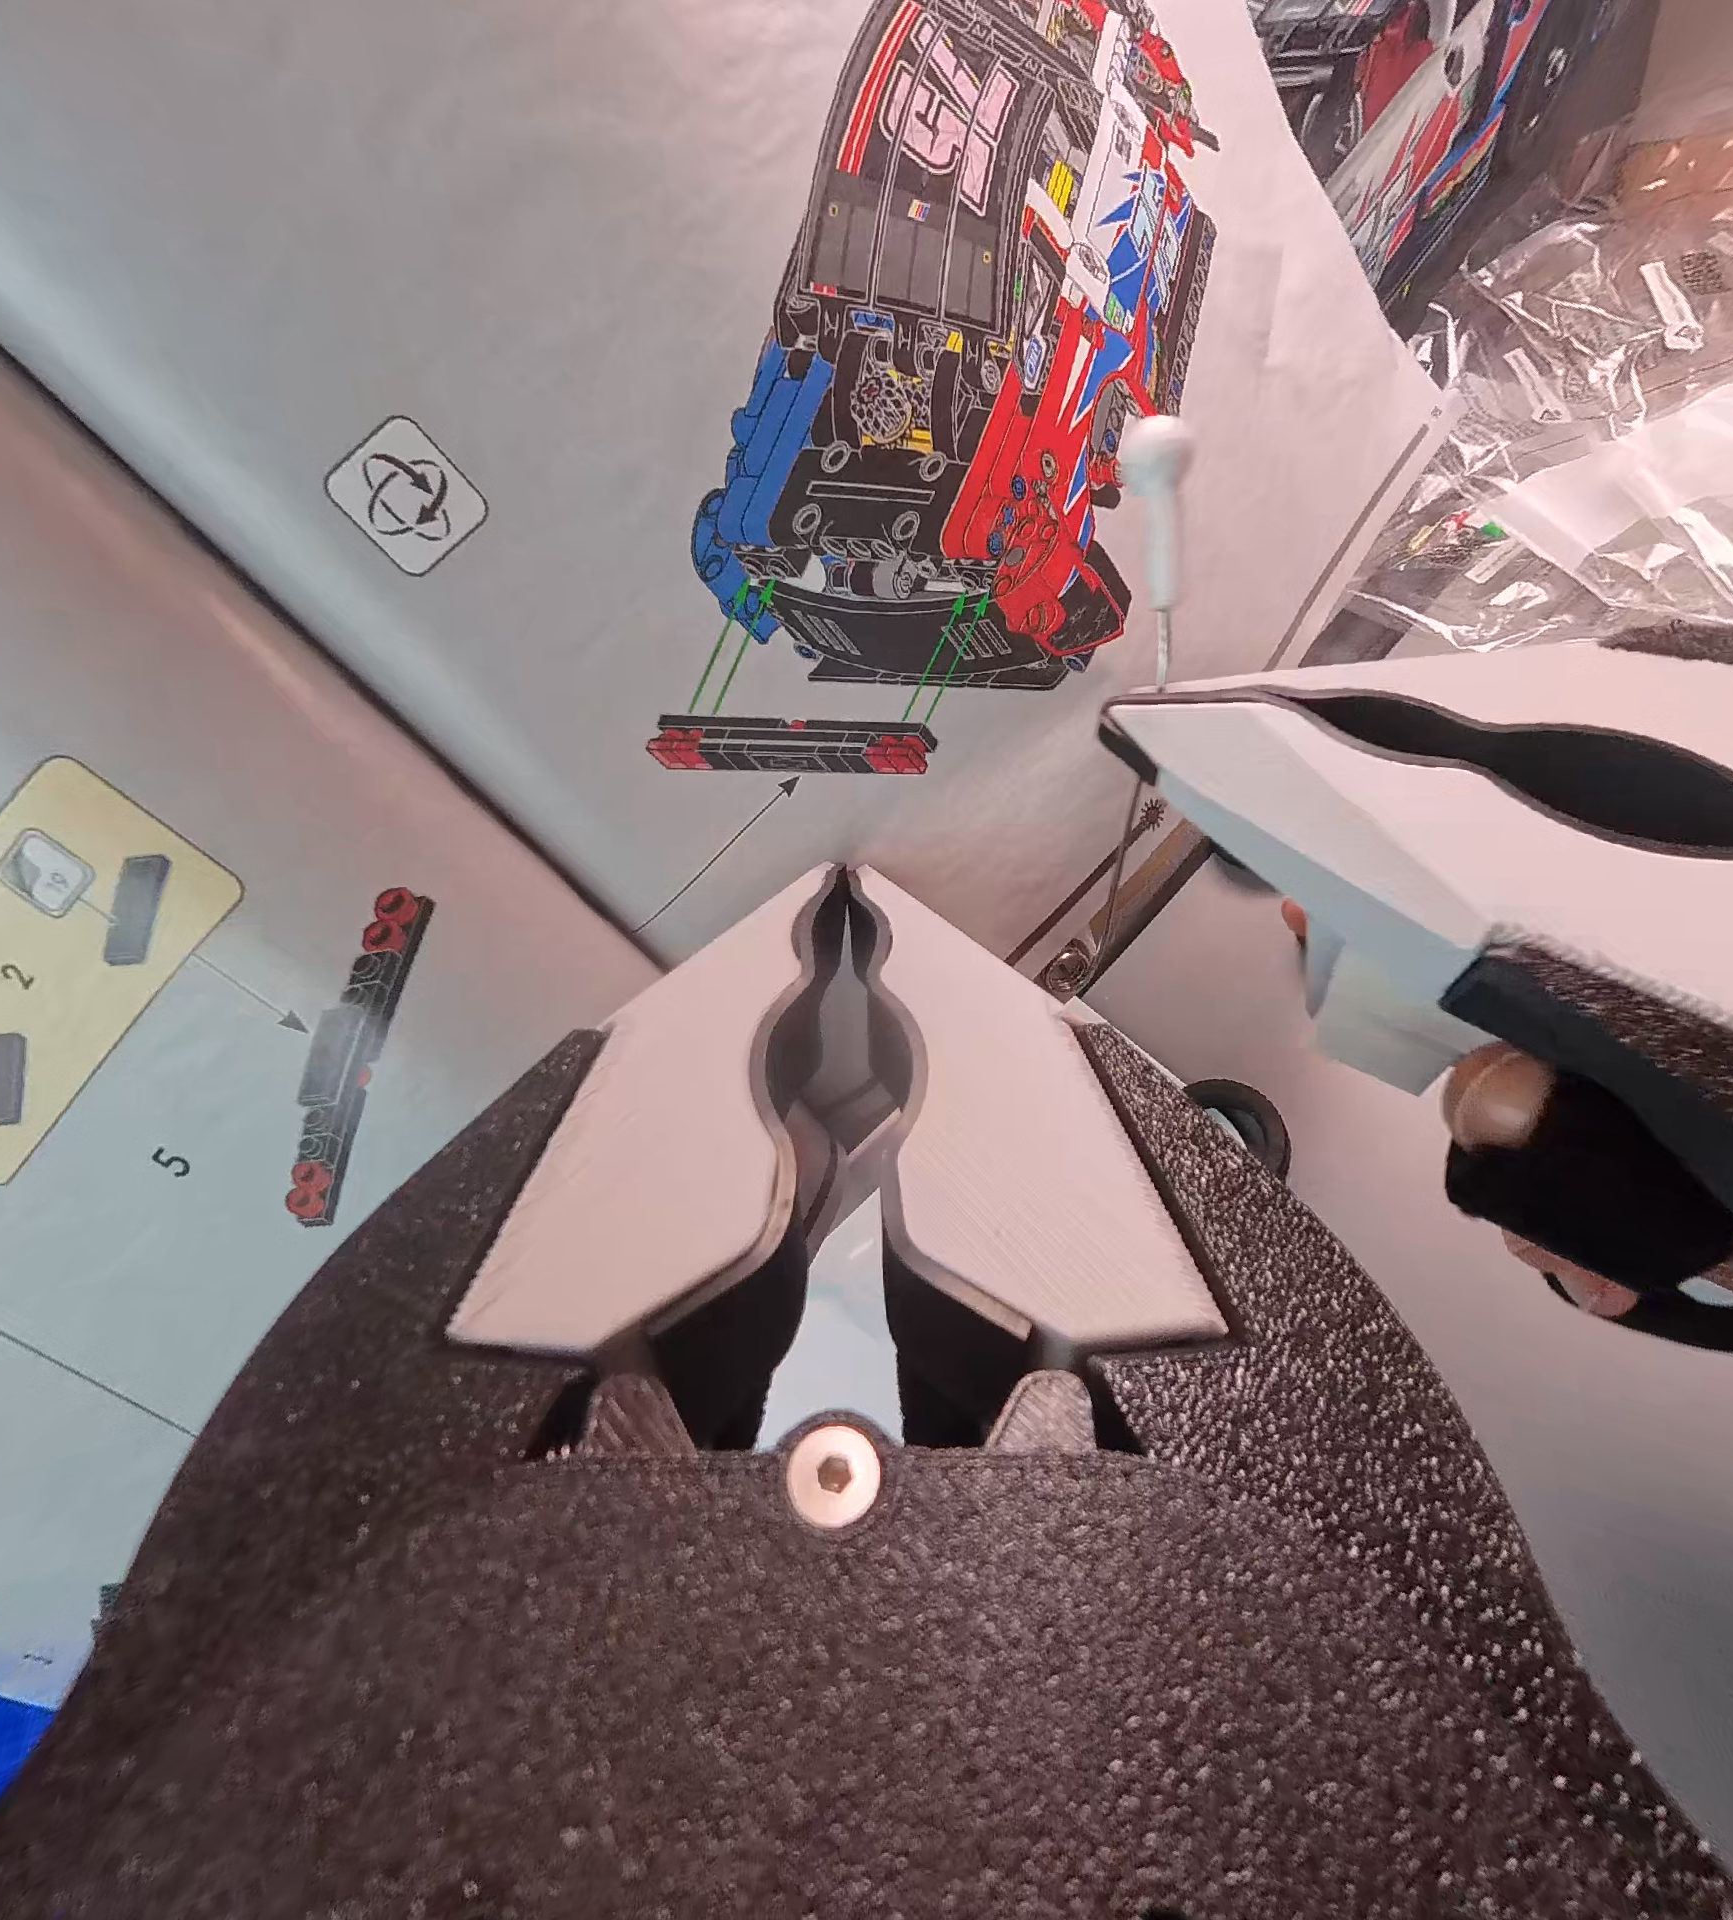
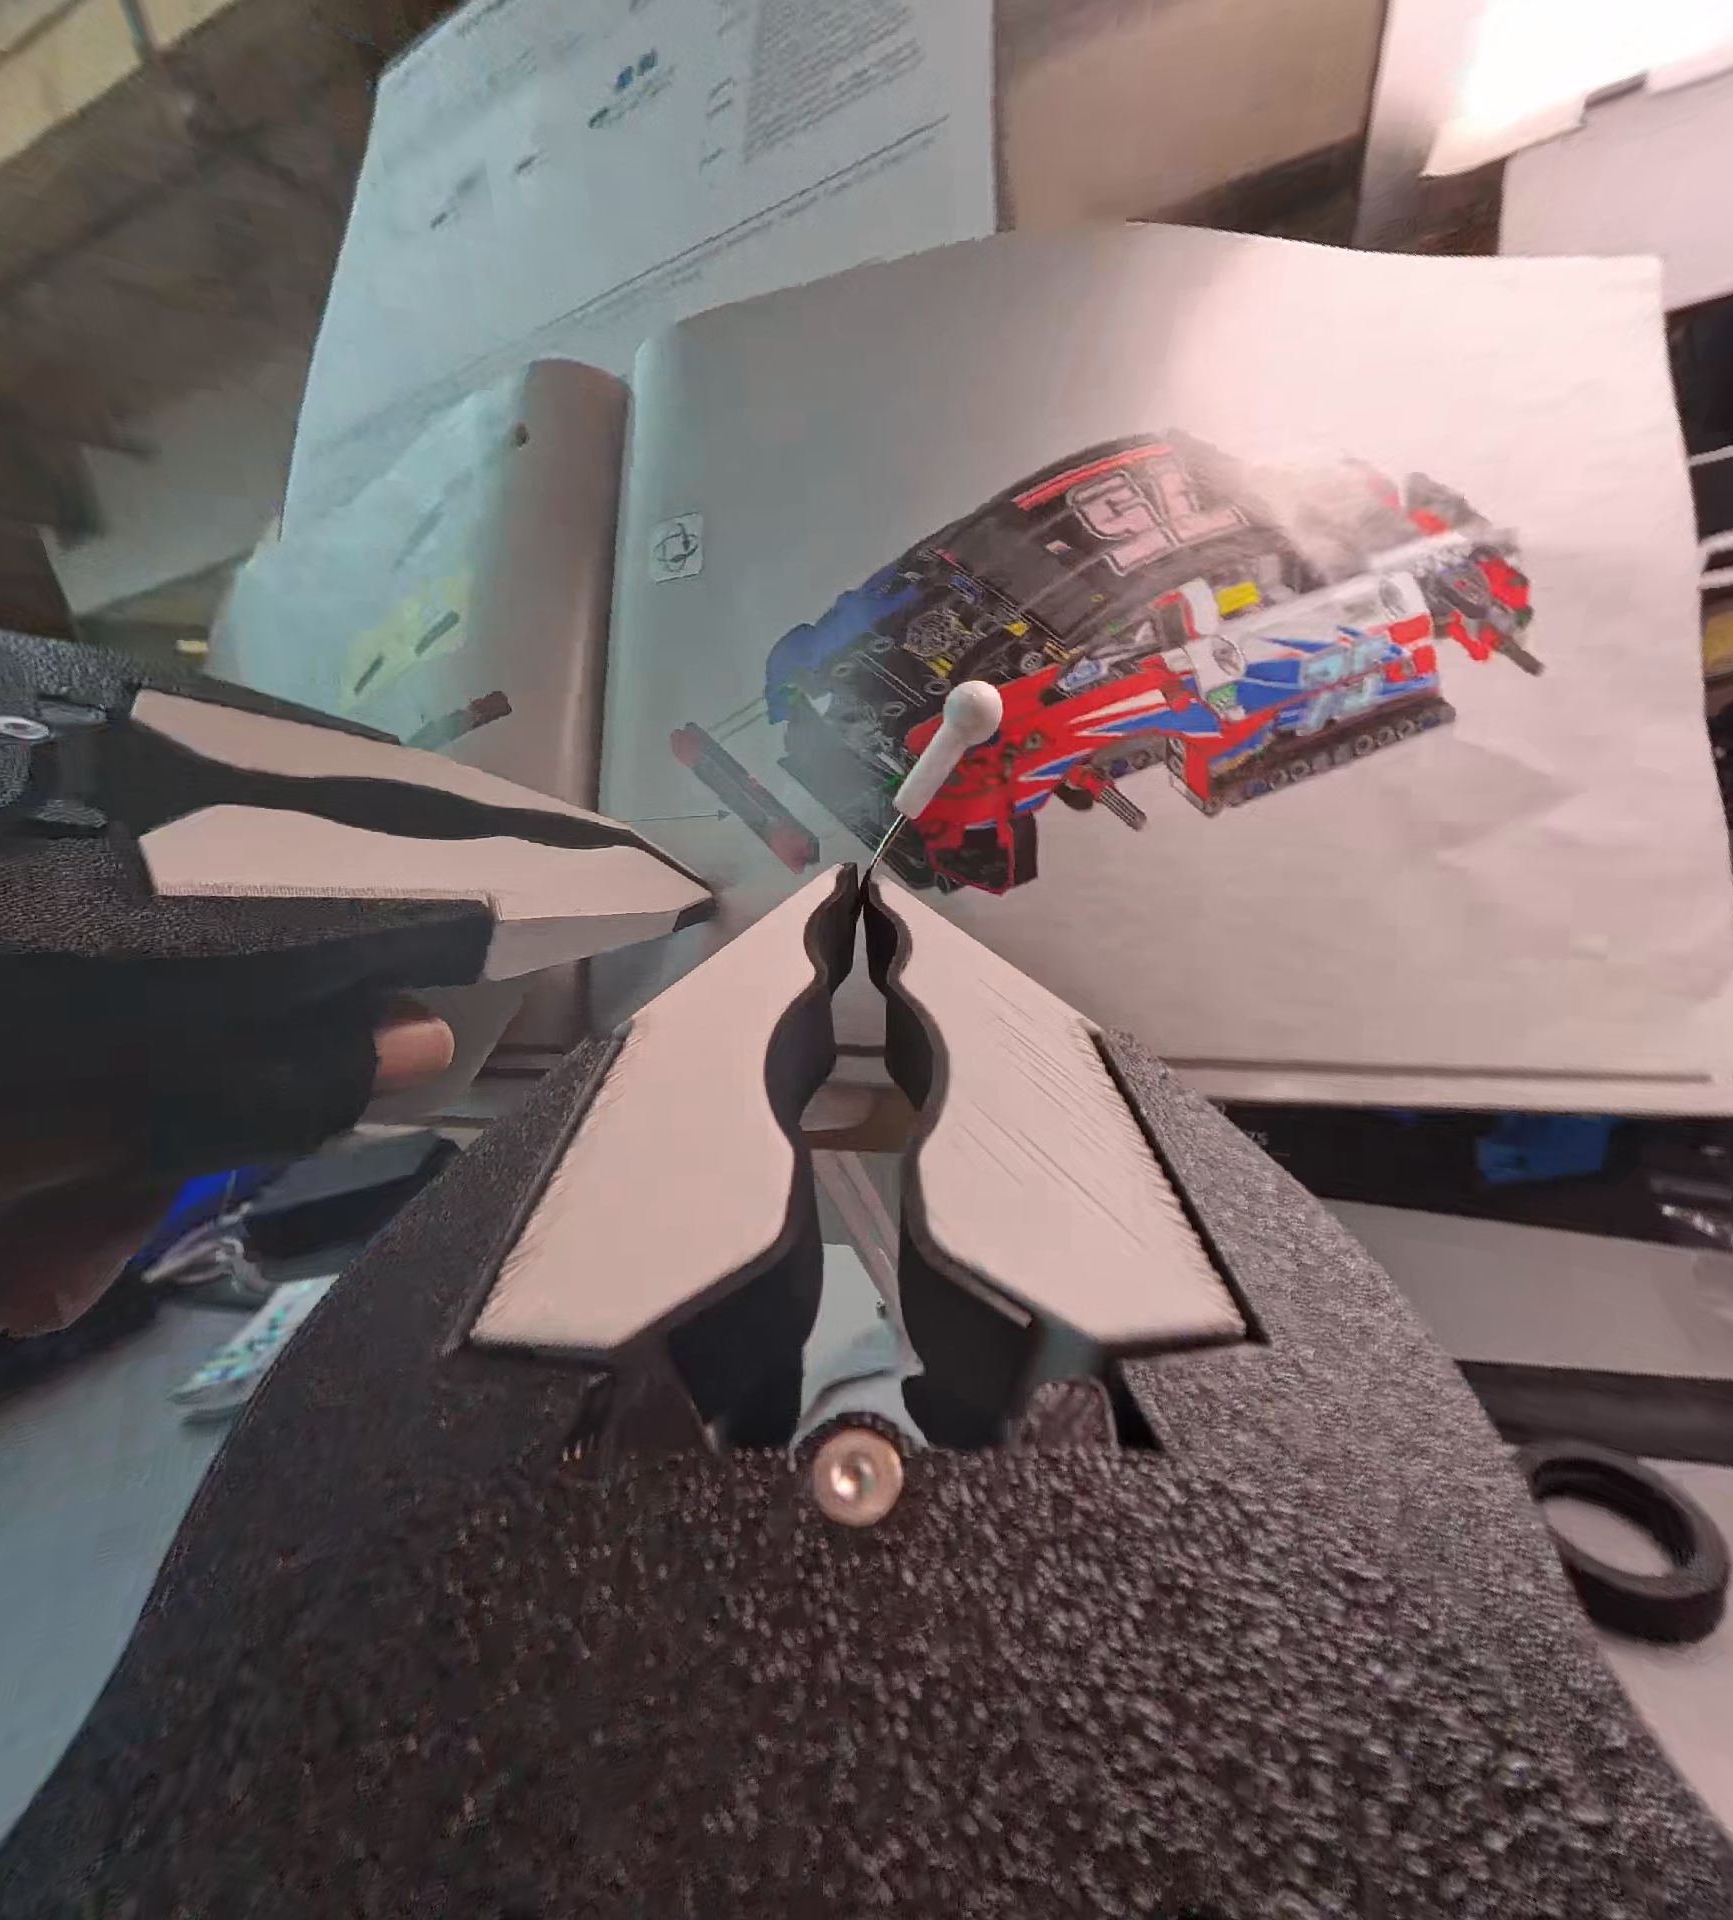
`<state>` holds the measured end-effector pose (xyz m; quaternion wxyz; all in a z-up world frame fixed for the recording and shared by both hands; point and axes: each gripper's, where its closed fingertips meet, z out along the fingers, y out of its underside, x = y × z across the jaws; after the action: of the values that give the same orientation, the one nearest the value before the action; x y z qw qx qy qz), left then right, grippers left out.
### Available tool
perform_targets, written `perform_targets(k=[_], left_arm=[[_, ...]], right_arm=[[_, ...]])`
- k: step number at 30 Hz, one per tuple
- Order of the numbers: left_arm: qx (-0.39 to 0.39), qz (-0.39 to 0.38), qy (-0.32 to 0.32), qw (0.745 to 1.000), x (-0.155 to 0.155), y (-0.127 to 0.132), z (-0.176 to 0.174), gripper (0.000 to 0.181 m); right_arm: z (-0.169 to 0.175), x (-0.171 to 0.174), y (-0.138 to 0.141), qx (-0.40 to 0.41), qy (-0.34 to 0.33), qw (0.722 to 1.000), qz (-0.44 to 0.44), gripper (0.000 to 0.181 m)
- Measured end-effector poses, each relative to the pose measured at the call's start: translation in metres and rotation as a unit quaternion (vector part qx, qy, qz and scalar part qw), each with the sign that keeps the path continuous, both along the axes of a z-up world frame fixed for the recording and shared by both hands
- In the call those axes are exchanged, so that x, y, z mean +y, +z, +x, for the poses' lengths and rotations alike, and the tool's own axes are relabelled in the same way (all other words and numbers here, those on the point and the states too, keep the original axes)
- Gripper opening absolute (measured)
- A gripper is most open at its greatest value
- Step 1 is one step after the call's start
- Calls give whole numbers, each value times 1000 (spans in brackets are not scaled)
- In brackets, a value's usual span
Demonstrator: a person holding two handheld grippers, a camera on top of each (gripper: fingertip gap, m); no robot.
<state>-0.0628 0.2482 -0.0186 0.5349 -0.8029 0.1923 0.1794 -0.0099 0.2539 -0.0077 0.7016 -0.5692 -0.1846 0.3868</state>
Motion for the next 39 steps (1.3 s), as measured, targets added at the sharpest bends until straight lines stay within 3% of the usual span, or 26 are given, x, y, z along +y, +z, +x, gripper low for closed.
perform_targets(k=[5,11,15,18,23,26,32,39], left_arm=[[23,11,-6,1000,-1,0,-1,0],[-39,90,-52,994,-15,10,-3,0],[-62,147,-50,986,-34,24,-16,2],[-95,121,-37,987,-35,18,-28,3],[-55,107,-24,992,-31,15,-36,0],[-72,115,-28,990,-35,14,-36,0],[-90,149,3,985,-52,13,-61,0],[-124,132,36,983,-63,-1,-88,0]], right_arm=[[-41,-10,10,-209,1,969,129,0],[-51,-17,6,-310,6,924,225,0],[-52,-18,5,-337,8,909,244,1],[-55,-21,3,-358,4,896,262,0],[-68,-30,-7,-418,-8,851,318,0],[-67,-31,-8,-415,8,855,311,0],[-73,-40,-16,-442,28,827,346,1],[-72,-37,-15,-435,24,841,321,2]])
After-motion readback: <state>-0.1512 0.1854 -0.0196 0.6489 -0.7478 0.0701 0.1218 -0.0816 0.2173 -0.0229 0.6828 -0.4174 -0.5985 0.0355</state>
